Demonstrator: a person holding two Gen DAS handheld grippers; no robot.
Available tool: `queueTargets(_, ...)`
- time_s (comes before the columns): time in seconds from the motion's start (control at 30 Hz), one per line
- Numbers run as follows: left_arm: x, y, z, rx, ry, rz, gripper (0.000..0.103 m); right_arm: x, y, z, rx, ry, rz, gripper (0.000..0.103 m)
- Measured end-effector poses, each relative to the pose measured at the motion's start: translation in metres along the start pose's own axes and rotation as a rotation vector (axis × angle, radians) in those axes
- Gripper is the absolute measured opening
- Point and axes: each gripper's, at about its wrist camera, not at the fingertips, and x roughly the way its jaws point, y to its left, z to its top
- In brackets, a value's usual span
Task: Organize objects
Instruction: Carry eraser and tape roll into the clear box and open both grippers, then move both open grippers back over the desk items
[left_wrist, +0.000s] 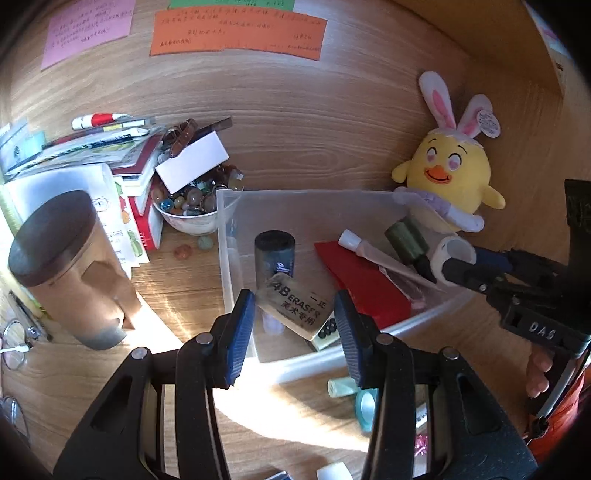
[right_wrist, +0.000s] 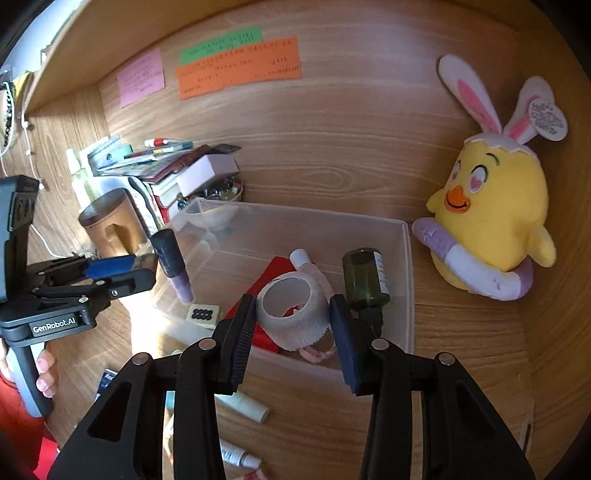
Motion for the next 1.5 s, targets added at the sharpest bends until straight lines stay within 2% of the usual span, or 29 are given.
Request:
queueTargets(0.33, 0.012, -0.004, 0.005, 0.022, -0.003, 0.0, 0.044, 0.038, 0.001, 0.002, 0.007, 0.061, -0.006, 0.037)
queueTargets(0.57, 0.017, -0.006, 0.004, 0.043, 0.012, -0.001, 0.046, 0.04, 0.006, 0.002, -0.026, 0.052, -0.036, 0.038)
queueTargets(0.6, 0.017, -0.006, 0.004, 0.045, 0.012, -0.003, 0.048, 0.039, 0.006, 0.002, -0.028, 0.052, -0.036, 0.039)
queueTargets(0.67, 0.015, -0.007, 0.004, 0.049, 0.008, -0.008, 0.054, 0.038, 0.006, 0.002, -0.028, 0.053, -0.04, 0.05)
queueTargets(0.73, 0.011, -0.008, 0.004, 0.053, -0.004, 0.006, 0.066, 0.035, 0.007, 0.002, -0.031, 0.046, -0.048, 0.055)
queueTargets(0.77, 0.008, -0.009, 0.004, 0.054, -0.014, 0.016, 0.071, 0.034, 0.008, 0.002, -0.036, 0.046, -0.05, 0.056)
queueTargets(0.87, -0.003, -0.012, 0.004, 0.063, -0.034, 0.015, 0.074, 0.027, 0.01, 0.003, -0.046, 0.041, -0.044, 0.058)
queueTargets(1.0, -0.019, -0.013, 0.0, 0.067, -0.055, 0.024, 0.092, 0.015, 0.013, 0.003, -0.048, 0.021, -0.027, 0.066)
queueTargets(1.23, -0.045, -0.013, -0.019, 0.09, -0.073, 0.054, 0.098, -0.015, 0.022, -0.004, -0.071, -0.025, -0.005, 0.074)
queueTargets(1.5, -0.047, 0.004, -0.059, 0.065, 0.025, 0.08, 0.099, -0.029, 0.038, -0.022, -0.093, -0.017, 0.041, 0.075)
